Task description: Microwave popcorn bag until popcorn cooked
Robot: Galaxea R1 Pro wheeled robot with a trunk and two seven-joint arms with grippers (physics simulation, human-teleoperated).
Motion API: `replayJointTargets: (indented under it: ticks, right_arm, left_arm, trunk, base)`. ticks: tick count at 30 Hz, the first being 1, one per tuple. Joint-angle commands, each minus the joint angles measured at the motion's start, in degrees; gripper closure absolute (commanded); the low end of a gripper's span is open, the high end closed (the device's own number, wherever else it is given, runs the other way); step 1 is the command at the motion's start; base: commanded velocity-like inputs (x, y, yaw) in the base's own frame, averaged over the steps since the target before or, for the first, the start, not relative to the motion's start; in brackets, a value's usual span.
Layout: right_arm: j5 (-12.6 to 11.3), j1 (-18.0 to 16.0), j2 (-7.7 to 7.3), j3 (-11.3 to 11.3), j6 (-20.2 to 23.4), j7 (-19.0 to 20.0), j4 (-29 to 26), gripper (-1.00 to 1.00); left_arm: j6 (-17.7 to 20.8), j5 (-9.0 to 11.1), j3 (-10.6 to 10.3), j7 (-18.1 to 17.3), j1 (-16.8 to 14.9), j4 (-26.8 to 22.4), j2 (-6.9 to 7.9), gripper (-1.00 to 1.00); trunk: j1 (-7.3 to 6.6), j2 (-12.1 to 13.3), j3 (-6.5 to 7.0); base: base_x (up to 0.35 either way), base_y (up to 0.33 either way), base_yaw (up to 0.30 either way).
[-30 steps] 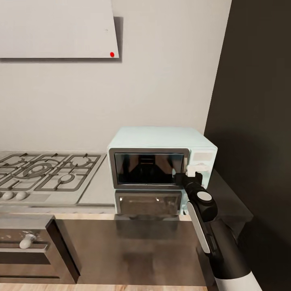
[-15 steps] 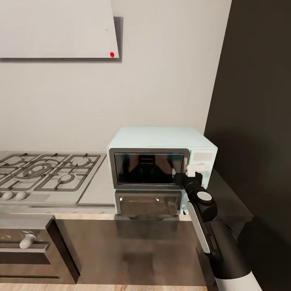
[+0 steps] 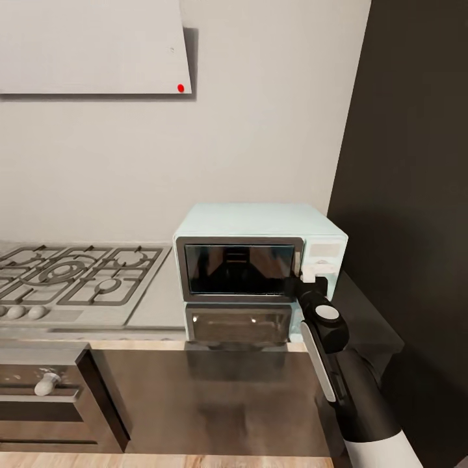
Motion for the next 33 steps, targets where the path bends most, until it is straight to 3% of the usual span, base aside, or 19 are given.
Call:
replayJointTargets:
  ticks: [1, 33]
  right_arm:
    - [-1.6, 0.0, 0.02, 0.2, -0.1, 0.0, 0.0, 1.00]
    - [-1.6, 0.0, 0.01, 0.1, -0.1, 0.0, 0.0, 1.00]
  left_arm:
    - [-0.2, 0.1, 0.3, 0.0, 0.0, 0.1, -0.04, -1.00]
    - [-0.2, 0.1, 0.3, 0.0, 0.0, 0.1, -0.04, -1.00]
  trunk:
    - [0.00, 0.0, -0.06]
    - [0.00, 0.0, -0.06]
  base:
    - [0.000, 0.000, 0.000]
    - [-0.057, 0.015, 0.000]
